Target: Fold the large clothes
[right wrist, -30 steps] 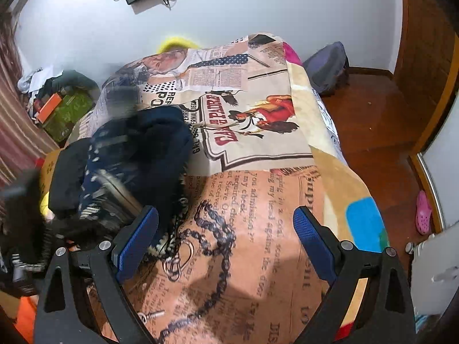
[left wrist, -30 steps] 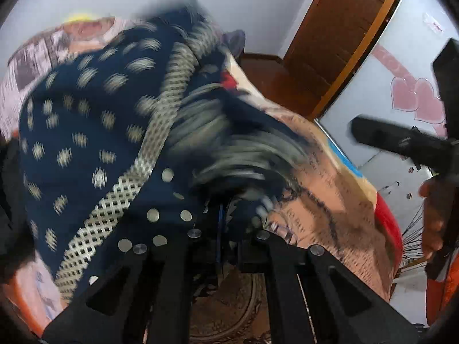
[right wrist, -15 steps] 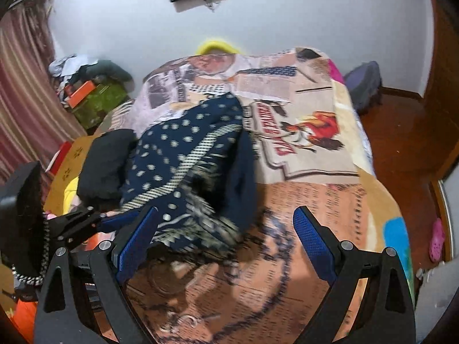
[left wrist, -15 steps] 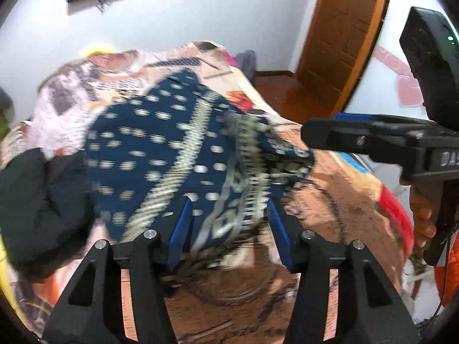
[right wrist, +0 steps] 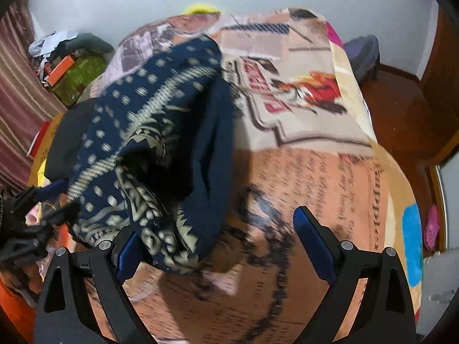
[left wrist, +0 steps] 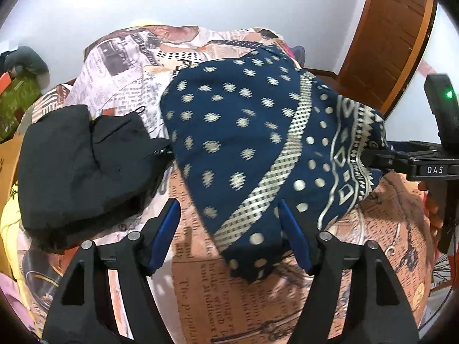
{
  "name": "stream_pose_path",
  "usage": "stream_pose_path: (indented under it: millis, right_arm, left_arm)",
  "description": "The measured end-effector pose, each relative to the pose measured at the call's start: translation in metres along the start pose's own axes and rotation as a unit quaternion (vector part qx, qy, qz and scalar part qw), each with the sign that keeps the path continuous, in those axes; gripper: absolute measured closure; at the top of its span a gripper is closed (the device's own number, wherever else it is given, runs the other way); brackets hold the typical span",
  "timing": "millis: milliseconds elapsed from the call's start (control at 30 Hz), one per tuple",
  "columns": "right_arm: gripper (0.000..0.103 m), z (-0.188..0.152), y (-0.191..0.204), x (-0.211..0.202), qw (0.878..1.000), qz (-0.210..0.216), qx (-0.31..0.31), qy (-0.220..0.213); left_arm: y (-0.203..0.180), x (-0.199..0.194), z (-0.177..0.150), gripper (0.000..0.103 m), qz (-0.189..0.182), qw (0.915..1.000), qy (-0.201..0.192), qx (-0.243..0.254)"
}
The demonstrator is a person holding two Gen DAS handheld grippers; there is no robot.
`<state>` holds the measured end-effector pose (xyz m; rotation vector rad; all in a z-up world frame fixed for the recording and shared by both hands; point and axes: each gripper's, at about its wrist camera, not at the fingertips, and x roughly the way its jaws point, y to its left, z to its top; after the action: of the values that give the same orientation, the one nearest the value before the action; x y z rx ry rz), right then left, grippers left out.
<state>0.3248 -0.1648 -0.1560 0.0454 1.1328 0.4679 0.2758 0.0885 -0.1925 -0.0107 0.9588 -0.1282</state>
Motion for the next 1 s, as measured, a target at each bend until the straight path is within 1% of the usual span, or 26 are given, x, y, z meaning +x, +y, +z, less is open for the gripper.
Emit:
stream_pose_path:
  millis: [33,133,233,367,467,533,633,667,733,767,800,900,967,1000]
  right_arm:
    - [0.009,-0.003,-0.005,0.001,1.0,-0.001,0.003,0.003]
    - [0.009,-0.008,-0.005,-0.004,1.0,-0.019,-0.011,-0.001]
    - [0.009,-0.005,0.003,-0.016,0.999,-0.016,-0.029,-0.016]
    - [0.009,0.008,0.011,-0.028,0.998,0.028,-0.025,-0.041]
    - [0.009,0.024,0.013,-0.026,0.997,0.063,-0.004,-0.049]
    - [0.009,0.034,0.013,-0.017,0.996,0.074,0.008,-0.046]
    - [0.009,0.046,0.008,0.005,0.995,0.088,0.026,-0.024]
    - [0.009,0.049,0.004,0.015,0.995,0.091,0.034,-0.01]
    - [0.009,0.053,-0.001,0.032,0.994,0.095,0.044,0.019]
    - [0.009,0.055,-0.003,0.039,0.994,0.099,0.046,0.031]
    - [0.009,0.055,-0.005,0.047,0.992,0.106,0.048,0.042]
    - [0.009,0.057,-0.008,0.057,0.987,0.141,0.054,0.052]
    - [0.009,0.061,-0.008,0.061,0.985,0.154,0.056,0.058]
    - [0.009,0.063,-0.008,0.064,0.983,0.164,0.06,0.062]
  left_arm:
    - [0.002,-0.001,0.0,0.027,0.004,1.0,-0.002,-0.002]
    - [0.005,-0.004,0.005,0.027,0.009,0.9999,-0.006,-0.007]
    - [0.007,-0.013,0.013,0.027,0.016,0.9996,-0.018,-0.012]
    - [0.016,-0.017,0.029,0.027,0.014,0.999,-0.03,-0.031]
    - [0.029,-0.007,0.041,0.027,0.002,0.998,-0.021,-0.059]
    - [0.036,0.004,0.045,0.027,-0.013,0.997,-0.011,-0.076]
    - [0.046,0.024,0.05,0.027,-0.044,0.9936,0.013,-0.103]
    - [0.049,0.031,0.051,0.027,-0.056,0.9918,0.021,-0.113]
    - [0.058,0.046,0.052,0.027,-0.104,0.9825,0.039,-0.149]
    - [0.063,0.053,0.052,0.027,-0.13,0.9756,0.047,-0.171]
    - [0.068,0.061,0.053,0.027,-0.148,0.9691,0.054,-0.19]
    - [0.071,0.072,0.056,0.021,-0.161,0.9644,0.058,-0.202]
    - [0.074,0.082,0.058,0.017,-0.171,0.9608,0.065,-0.208]
    - [0.075,0.089,0.059,0.014,-0.177,0.9577,0.072,-0.215]
